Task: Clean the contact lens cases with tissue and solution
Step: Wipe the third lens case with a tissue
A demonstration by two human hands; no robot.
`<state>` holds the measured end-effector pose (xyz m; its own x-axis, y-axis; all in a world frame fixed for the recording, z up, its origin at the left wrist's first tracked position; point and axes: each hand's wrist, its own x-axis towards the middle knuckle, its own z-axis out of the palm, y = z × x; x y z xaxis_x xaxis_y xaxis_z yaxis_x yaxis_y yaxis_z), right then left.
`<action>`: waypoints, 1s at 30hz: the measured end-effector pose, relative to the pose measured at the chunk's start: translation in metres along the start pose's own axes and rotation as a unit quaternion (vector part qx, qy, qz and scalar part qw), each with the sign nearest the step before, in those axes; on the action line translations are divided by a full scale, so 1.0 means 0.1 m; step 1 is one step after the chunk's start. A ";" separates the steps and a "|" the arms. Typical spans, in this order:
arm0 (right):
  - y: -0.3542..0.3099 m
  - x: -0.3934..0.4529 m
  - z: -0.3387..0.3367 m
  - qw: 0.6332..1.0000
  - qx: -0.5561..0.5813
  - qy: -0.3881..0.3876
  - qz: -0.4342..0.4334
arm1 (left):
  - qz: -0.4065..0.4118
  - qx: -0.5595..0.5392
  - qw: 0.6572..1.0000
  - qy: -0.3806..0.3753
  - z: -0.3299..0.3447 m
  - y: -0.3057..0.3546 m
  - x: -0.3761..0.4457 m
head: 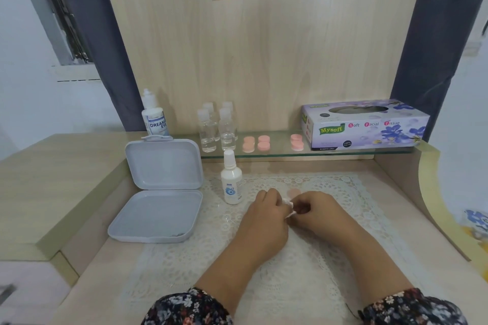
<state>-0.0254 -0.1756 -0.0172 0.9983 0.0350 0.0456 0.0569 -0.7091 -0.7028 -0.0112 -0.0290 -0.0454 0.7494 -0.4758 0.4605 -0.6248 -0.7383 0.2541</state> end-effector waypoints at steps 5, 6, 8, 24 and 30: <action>0.01 0.00 0.01 1.000 0.013 0.006 0.000 | -0.072 -0.046 0.996 -0.029 0.02 -0.01 0.07; 0.02 0.01 0.01 1.000 0.011 0.005 0.001 | -0.100 -0.086 0.991 -0.023 0.01 -0.01 0.09; 0.02 0.02 0.01 1.000 0.004 0.001 0.005 | -0.164 -0.202 0.965 0.012 -0.05 -0.02 0.11; -0.02 -0.02 -0.02 0.999 0.032 -0.007 0.020 | -0.015 -0.017 1.000 0.020 -0.07 -0.01 -0.02; -0.02 -0.02 0.00 0.999 0.024 0.000 0.023 | -0.024 0.057 0.997 -0.039 -0.10 0.02 0.02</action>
<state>-0.0270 -0.1749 -0.0159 0.9999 0.0033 0.0133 0.0121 -0.6756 -0.7372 -0.0129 -0.0264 -0.0352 0.7959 -0.4701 0.3815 -0.5612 -0.8092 0.1737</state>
